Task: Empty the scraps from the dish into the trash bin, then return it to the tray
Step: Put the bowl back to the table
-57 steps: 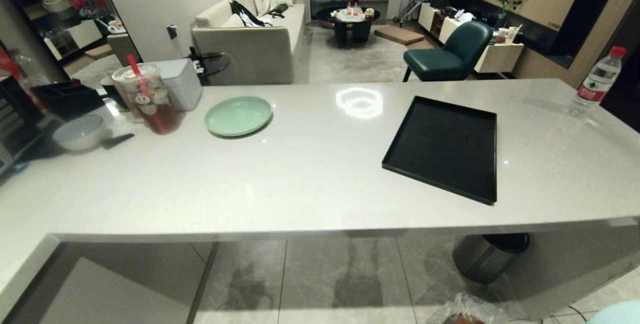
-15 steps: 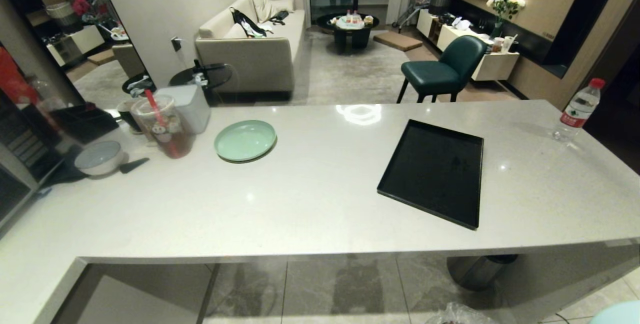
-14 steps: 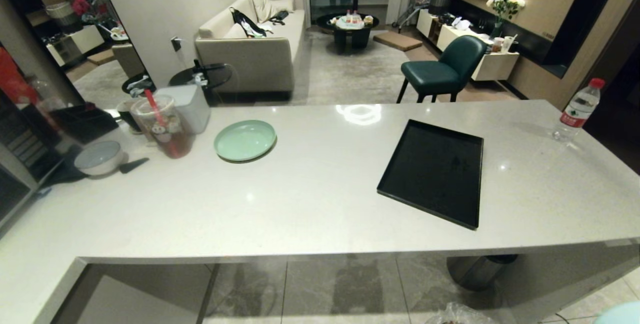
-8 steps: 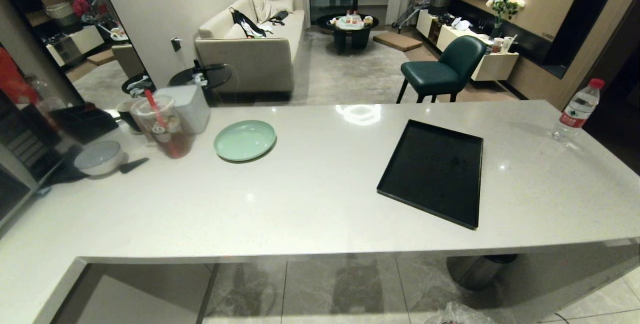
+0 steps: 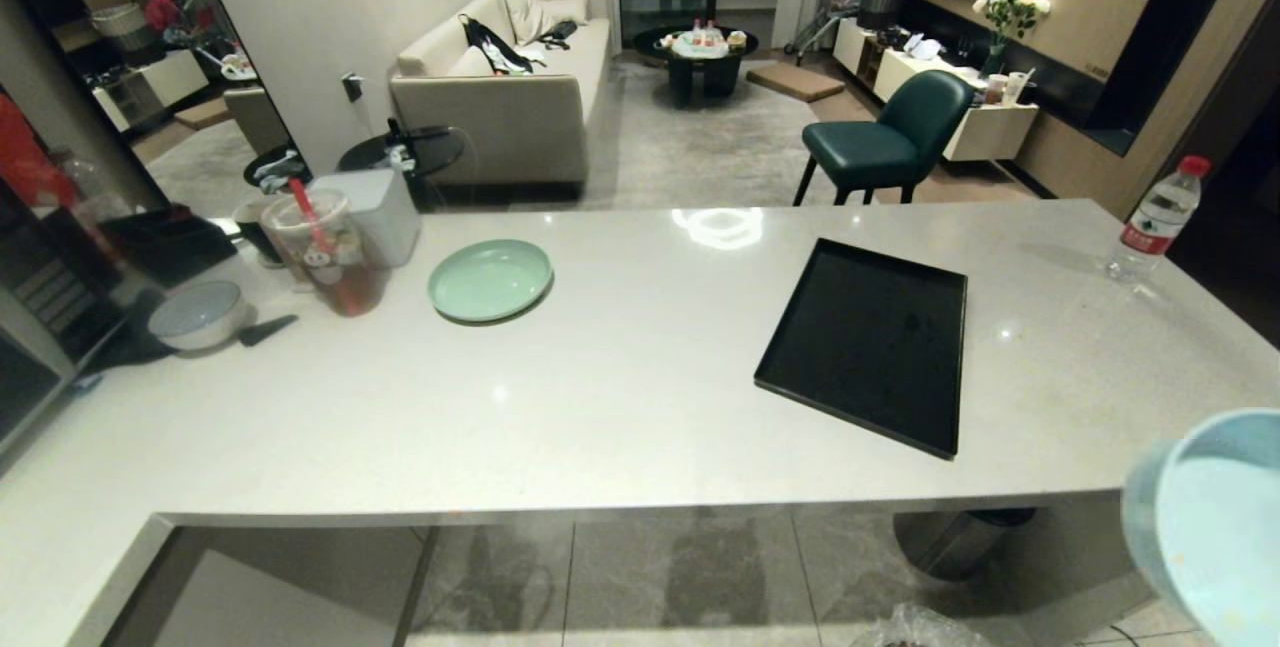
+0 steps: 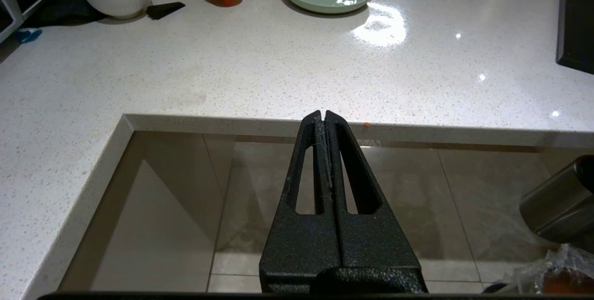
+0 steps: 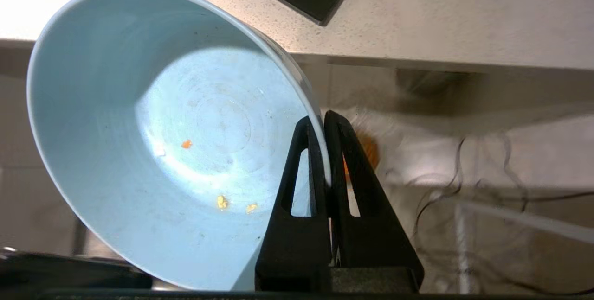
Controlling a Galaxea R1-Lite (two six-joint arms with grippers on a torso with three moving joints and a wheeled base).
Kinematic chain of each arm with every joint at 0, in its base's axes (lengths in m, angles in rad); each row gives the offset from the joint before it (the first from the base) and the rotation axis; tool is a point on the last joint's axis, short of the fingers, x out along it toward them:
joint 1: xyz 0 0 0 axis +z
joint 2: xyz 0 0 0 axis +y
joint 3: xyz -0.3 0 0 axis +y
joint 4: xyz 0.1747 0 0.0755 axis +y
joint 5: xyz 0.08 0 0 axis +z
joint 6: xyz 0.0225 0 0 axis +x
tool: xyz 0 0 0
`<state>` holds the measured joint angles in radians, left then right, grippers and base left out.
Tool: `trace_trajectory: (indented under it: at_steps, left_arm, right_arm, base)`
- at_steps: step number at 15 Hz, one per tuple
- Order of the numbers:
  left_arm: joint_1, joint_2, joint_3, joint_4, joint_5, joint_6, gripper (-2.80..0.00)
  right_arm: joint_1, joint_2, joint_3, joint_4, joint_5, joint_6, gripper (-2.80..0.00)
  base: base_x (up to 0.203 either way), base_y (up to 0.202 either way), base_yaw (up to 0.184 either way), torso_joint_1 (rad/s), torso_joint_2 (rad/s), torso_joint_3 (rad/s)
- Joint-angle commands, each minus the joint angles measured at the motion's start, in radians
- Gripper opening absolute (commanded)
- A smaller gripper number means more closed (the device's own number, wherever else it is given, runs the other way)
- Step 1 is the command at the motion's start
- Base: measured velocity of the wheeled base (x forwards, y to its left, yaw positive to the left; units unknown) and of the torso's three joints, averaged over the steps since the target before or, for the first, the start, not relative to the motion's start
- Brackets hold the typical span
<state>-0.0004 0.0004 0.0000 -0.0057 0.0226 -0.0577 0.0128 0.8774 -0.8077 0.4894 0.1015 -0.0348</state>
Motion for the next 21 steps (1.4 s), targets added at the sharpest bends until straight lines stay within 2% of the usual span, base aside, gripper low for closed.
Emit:
trace_trajectory:
  at_steps: [1,6,11,15,21]
  left_arm:
    - [0.0,0.001,0.0,0.0,0.0,-0.001,-2.8]
    - [0.0,0.001,0.0,0.0,0.0,-0.001,-2.8]
    - [0.0,0.001,0.0,0.0,0.0,-0.001,-2.8]
    - [0.0,0.001,0.0,0.0,0.0,-0.001,-2.8]
    - [-0.001,0.001,0.0,0.0,0.0,-0.001,-2.8]
  right_arm:
    - [0.019,0.391,-0.184,0.008,0.0,0.071,-2.8]
    - [0.055,0.851,-0.567,0.021,-0.03,0.297,-2.8]
    - [0.042,1.126,-0.778,0.022,-0.098,0.437,-2.8]
    - [0.037,1.231,-0.811,0.001,-0.103,0.474,-2.8]
    - [0.04,1.339,-0.935,-0.006,-0.104,0.52,-2.8]
  base:
    - [0.0,0.0,0.0,0.0,0.0,0.0]
    - [0.0,0.0,0.0,0.0,0.0,0.0]
    - [0.0,0.0,0.0,0.0,0.0,0.0]
    - [0.0,0.0,0.0,0.0,0.0,0.0]
    - [0.0,0.0,0.0,0.0,0.0,0.0]
